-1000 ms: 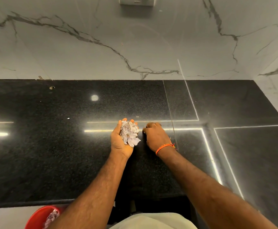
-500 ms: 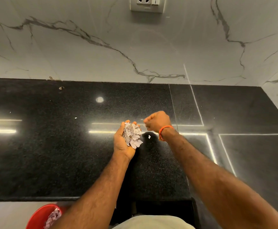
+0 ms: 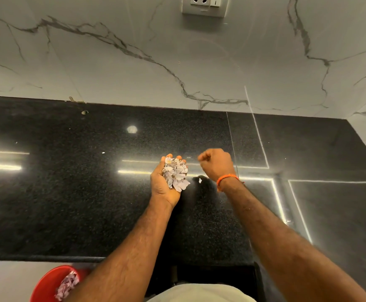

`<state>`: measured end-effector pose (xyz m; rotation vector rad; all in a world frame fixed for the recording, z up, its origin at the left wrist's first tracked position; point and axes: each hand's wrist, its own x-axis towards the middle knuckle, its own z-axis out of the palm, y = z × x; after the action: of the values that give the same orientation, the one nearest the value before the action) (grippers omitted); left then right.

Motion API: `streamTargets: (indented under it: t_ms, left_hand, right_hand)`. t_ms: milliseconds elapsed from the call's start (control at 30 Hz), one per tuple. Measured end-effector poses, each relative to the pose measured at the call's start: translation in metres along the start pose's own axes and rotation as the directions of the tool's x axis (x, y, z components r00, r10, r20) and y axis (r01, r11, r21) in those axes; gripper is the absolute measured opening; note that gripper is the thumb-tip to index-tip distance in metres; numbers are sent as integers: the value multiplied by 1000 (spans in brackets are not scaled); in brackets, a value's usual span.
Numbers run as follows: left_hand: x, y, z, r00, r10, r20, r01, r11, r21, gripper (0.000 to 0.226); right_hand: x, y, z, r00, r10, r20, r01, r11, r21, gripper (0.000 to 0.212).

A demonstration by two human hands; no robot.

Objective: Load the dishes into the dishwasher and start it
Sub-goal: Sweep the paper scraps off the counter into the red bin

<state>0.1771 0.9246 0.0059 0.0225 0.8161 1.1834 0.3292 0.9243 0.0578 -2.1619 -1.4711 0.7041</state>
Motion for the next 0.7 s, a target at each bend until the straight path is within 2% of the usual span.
streamTargets:
  t_ms: [67, 133, 233, 300, 333, 367, 433, 467, 500, 567, 633, 700]
  left_hand:
    - [1, 0, -5, 1000, 14, -22, -14, 1000, 8, 29]
    - [0, -2, -7, 999, 12, -30, -11, 1000, 21, 30]
    - [-2, -5, -8, 999, 24, -26, -23, 1000, 12, 30]
    - [-3, -6, -9, 999, 25, -36, -24, 999, 23, 30]
    - [-4, -6, -10, 999, 29, -43, -28, 999, 27, 30]
    - [-5, -6, -11, 998, 32, -47, -31, 999, 26, 30]
    - [-9, 0, -11, 998, 46, -45, -45, 999, 21, 30]
    - [-10, 4, -12, 998, 54, -38, -53, 999, 10, 30]
    - [-11, 5, -9, 998, 50, -35, -50, 999, -3, 29]
    - [-19, 16, -15, 994, 101, -50, -104, 994, -47, 29]
    - [-26, 20, -11, 996, 73, -48, -76, 994, -75, 30]
    - [-34, 35, -20, 989, 138, -63, -145, 980, -133, 34]
  right_hand:
    - [-1, 22, 12, 989, 19, 148, 10, 981, -193, 17]
    - [-3, 34, 24, 976, 9, 216, 54, 958, -282, 17]
    - [-3, 37, 35, 982, -27, 188, 83, 951, -298, 8]
    - [-3, 35, 40, 986, -35, 162, 87, 942, -325, 10]
    - [-2, 34, 42, 989, -40, 141, 82, 948, -307, 11]
    - [-2, 33, 44, 994, -35, 106, 58, 974, -220, 11]
    - [-8, 22, 50, 1000, 12, 28, -16, 984, 178, 9]
    - [-13, 12, 52, 999, 51, 12, -51, 908, 415, 7]
    - [-18, 4, 53, 996, 93, 14, -82, 780, 620, 6]
    - [-28, -25, 67, 987, 130, 95, -145, 461, 875, 10]
    - [-36, -43, 71, 967, 206, 150, -185, 163, 969, 9]
    - [-46, -71, 81, 955, 170, 241, -244, -9, 970, 10]
